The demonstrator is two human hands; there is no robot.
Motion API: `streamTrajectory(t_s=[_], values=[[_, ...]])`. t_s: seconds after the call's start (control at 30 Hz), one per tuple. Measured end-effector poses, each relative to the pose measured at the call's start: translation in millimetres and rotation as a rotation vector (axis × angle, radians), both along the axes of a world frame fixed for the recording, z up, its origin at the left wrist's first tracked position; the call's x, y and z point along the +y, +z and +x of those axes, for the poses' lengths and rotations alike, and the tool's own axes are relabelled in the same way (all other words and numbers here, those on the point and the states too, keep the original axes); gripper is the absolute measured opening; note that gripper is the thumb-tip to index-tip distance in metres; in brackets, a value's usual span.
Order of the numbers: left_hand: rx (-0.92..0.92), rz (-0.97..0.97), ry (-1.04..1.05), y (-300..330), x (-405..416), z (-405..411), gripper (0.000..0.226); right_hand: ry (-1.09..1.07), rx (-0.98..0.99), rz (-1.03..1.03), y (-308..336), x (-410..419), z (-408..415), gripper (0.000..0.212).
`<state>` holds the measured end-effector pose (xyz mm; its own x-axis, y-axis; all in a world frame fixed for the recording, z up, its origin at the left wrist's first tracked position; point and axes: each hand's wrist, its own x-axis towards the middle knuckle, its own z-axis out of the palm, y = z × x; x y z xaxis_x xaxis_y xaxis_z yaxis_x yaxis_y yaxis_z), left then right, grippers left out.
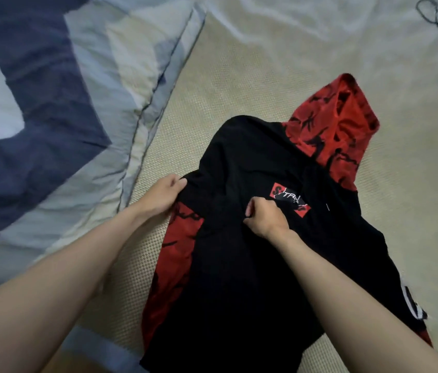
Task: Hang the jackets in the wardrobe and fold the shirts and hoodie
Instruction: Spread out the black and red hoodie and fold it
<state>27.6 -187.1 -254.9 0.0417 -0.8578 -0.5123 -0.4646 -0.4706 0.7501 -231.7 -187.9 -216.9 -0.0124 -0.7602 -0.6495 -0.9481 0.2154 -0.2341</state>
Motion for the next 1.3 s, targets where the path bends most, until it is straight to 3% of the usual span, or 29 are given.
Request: streamTrajectory(t_s=[0.13,0.27,0.33,0.4,0.47,0.57,0.6,0.67,0.77,0.9,1.0,1.13,1.23,1.3], values=[[-0.047,-0.062,0.324,-4,-10,42,0.027,0.078,0.179,0.083,6,-14,2,0.004],[-0.041,-0.11,0.36,2,-9,61,0.026,0.172,0.243,0.049,22,-26,21,0.022],[0.014,-0.055,0.311,9,-3,60,0.029,0.163,0.1,-0.141,34,-29,46,0.027],[0.122,0.068,0.301,14,10,61,0.038,0.13,-0.081,-0.194,40,-30,76,0.015],[0.217,0.243,0.287,20,31,62,0.039,0.038,-0.2,0.014,38,-30,105,0.022],[0.33,0.528,0.177,31,71,63,0.044,-0.262,-0.387,0.626,25,-21,132,0.053],[0.38,0.585,0.157,38,85,62,0.053,-0.341,-0.452,0.74,19,-14,137,0.06],[0.504,0.597,0.196,49,106,64,0.064,-0.46,-0.609,0.817,3,6,143,0.061],[0.703,0.515,0.37,71,124,74,0.041,-0.65,-0.879,0.834,-6,45,155,0.042],[0.845,0.507,0.449,98,142,94,0.03,-1.107,-1.27,0.796,9,75,178,0.047],[0.718,0.574,0.28,97,157,99,0.037,-1.338,-1.417,0.736,26,72,190,0.029],[0.38,0.522,0.014,91,167,99,0.032,-1.384,-1.472,0.699,35,63,197,0.037],[0.305,0.423,0.098,104,166,106,0.028,-1.334,-1.411,0.704,34,64,195,0.046],[0.292,0.399,0.169,117,167,121,0.039,-1.329,-1.327,0.695,31,72,194,0.039]])
